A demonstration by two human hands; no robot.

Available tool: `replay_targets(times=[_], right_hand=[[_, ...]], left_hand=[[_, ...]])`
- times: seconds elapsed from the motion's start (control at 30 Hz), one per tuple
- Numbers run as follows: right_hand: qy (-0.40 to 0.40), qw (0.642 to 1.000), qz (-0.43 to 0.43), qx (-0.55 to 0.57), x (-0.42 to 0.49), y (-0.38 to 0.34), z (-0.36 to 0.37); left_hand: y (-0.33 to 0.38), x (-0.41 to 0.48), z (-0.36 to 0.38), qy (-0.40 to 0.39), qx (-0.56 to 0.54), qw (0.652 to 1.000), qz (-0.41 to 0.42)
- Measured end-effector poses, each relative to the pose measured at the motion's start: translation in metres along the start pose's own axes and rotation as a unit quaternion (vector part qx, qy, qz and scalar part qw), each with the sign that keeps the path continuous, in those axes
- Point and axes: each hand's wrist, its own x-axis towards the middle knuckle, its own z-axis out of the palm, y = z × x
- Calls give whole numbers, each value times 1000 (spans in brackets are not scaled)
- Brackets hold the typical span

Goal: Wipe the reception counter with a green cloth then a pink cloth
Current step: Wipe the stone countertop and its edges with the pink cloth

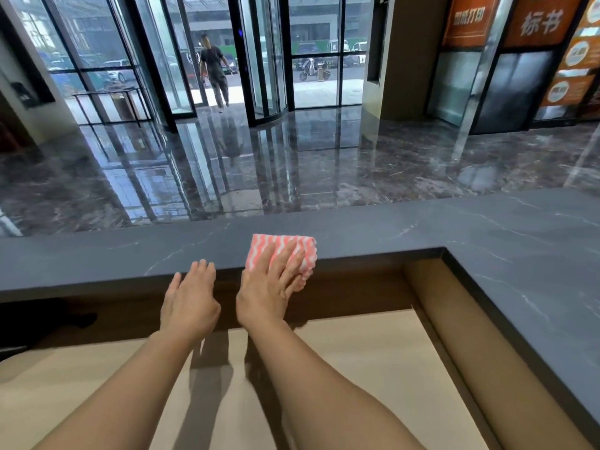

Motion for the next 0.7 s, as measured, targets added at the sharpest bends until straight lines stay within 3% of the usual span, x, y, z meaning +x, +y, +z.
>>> replay_targets(times=[0.2,0.4,0.5,0.7], right_hand=[[-29,987,-67,-143,-4,-10,5],[-18,962,-95,-254,28,34,-44],[-35,952,-84,-292,50,76,-83],[-74,949,21,-307,85,164,-169]], left_hand=[[-4,3,-3,4,5,1000,16],[46,12,-4,2,-10,996,92],[82,14,-4,0,-15,992,125],[158,20,1,-31,-38,979,199]])
